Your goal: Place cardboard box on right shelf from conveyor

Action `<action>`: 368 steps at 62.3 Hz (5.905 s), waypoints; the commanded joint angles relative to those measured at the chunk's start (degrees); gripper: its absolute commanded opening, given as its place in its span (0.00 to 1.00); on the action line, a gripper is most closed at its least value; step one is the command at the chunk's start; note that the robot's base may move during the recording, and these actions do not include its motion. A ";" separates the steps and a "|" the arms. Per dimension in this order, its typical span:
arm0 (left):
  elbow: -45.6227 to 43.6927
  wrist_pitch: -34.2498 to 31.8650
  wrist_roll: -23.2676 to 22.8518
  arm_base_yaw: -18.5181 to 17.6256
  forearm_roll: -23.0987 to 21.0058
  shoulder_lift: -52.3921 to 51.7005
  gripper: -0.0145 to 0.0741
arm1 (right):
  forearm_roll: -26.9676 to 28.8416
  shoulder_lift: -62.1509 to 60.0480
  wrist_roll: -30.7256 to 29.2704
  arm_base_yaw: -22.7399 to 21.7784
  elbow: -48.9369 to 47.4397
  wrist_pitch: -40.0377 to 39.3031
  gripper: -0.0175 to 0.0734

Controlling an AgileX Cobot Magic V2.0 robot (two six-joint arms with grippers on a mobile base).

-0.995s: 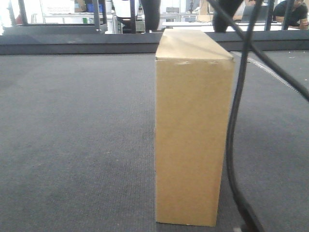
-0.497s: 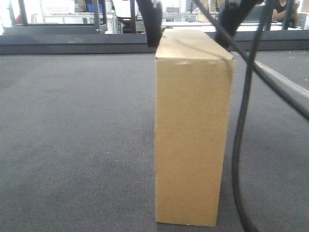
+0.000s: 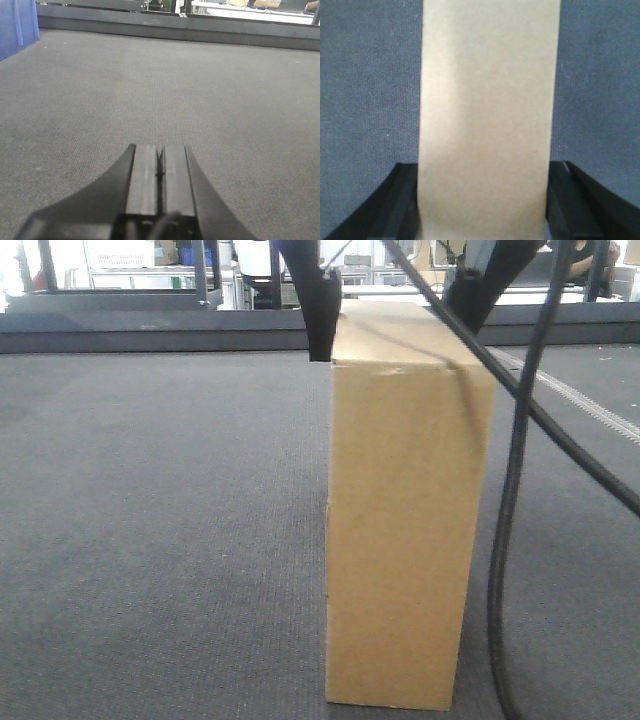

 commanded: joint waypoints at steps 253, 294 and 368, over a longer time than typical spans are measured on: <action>-0.16 -4.65 -0.29 0.16 -0.27 -0.57 0.03 | 1.97 -89.15 -37.22 -34.96 65.33 -60.78 0.63; -0.16 -4.65 -0.29 0.16 -0.27 -0.57 0.03 | 1.97 -89.15 -37.22 -34.96 65.33 -60.78 0.63; -0.16 -4.65 -0.29 0.16 -0.27 -0.57 0.03 | 1.97 -89.15 -37.22 -34.96 65.33 -60.78 0.63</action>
